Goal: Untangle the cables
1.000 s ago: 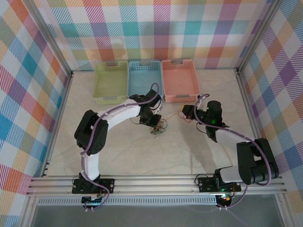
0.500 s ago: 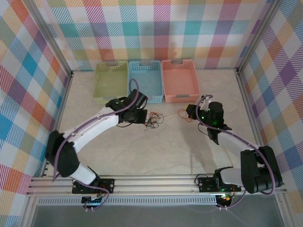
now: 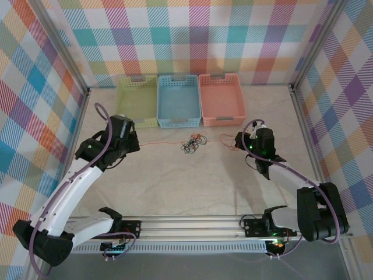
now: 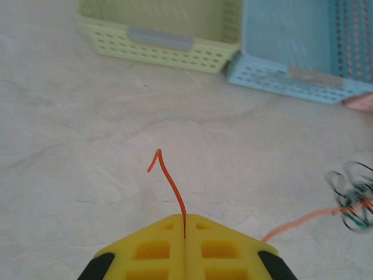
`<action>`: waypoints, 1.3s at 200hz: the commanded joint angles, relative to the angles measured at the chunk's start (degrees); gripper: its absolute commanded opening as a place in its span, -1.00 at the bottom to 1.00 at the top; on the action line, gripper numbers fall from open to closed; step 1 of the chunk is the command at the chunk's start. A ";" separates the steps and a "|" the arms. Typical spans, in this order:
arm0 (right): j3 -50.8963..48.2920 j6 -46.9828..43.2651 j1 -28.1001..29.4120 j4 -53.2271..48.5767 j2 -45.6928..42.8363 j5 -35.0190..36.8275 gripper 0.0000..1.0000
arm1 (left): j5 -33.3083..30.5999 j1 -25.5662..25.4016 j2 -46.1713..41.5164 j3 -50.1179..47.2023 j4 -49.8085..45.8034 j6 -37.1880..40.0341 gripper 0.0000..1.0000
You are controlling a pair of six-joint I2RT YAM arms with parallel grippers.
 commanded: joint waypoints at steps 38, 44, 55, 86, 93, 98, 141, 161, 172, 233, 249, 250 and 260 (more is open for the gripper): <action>-0.34 -1.55 -0.65 -3.57 0.22 7.83 -1.00 | -10.59 6.97 -5.74 5.64 -9.27 -1.87 -1.00; -0.28 -1.56 -0.70 -3.91 0.36 8.49 -1.00 | -11.33 7.47 -6.19 6.37 -9.94 -1.54 -1.00; -0.49 -1.59 -0.75 -4.13 0.47 9.59 -1.00 | -13.31 8.46 -7.05 8.07 -11.52 -0.97 -1.00; -0.44 -1.68 -0.84 -4.52 1.61 11.76 -1.00 | -16.42 10.73 -8.96 11.92 -14.51 0.79 -1.00; -0.47 -1.66 -0.82 -4.48 2.09 12.22 -1.00 | -17.48 10.91 -9.13 12.69 -15.12 1.07 -1.00; -0.45 -1.67 -0.82 -4.26 2.39 12.33 -1.00 | -18.27 11.01 -9.21 13.20 -15.46 1.36 -1.00; -0.61 -1.89 -0.82 -3.66 4.47 14.31 -1.00 | -24.49 11.45 -9.79 16.09 -17.72 3.01 -1.00; -0.63 -2.17 -0.82 -3.59 5.21 15.34 -1.00 | -28.34 11.68 -9.83 18.43 -18.92 4.39 -1.00; -0.62 -1.77 -0.86 -3.53 5.83 15.95 -1.00 | -29.69 11.80 -9.86 19.57 -19.35 5.21 -1.00; -0.52 -0.90 -1.00 -4.89 5.64 17.66 -1.00 | -39.17 11.83 -9.66 24.13 -21.40 8.63 -1.00; -0.52 -0.95 -1.00 -5.10 5.75 18.22 -1.00 | -41.05 11.81 -9.59 25.28 -21.73 8.99 -1.00; -0.52 -0.88 -1.00 -5.15 5.71 18.26 -1.00 | -41.21 11.81 -9.53 25.36 -21.78 9.03 -1.00; -0.63 -0.79 -1.00 -5.33 5.64 18.88 -1.00 | -42.78 11.77 -9.18 25.86 -22.27 8.92 -1.00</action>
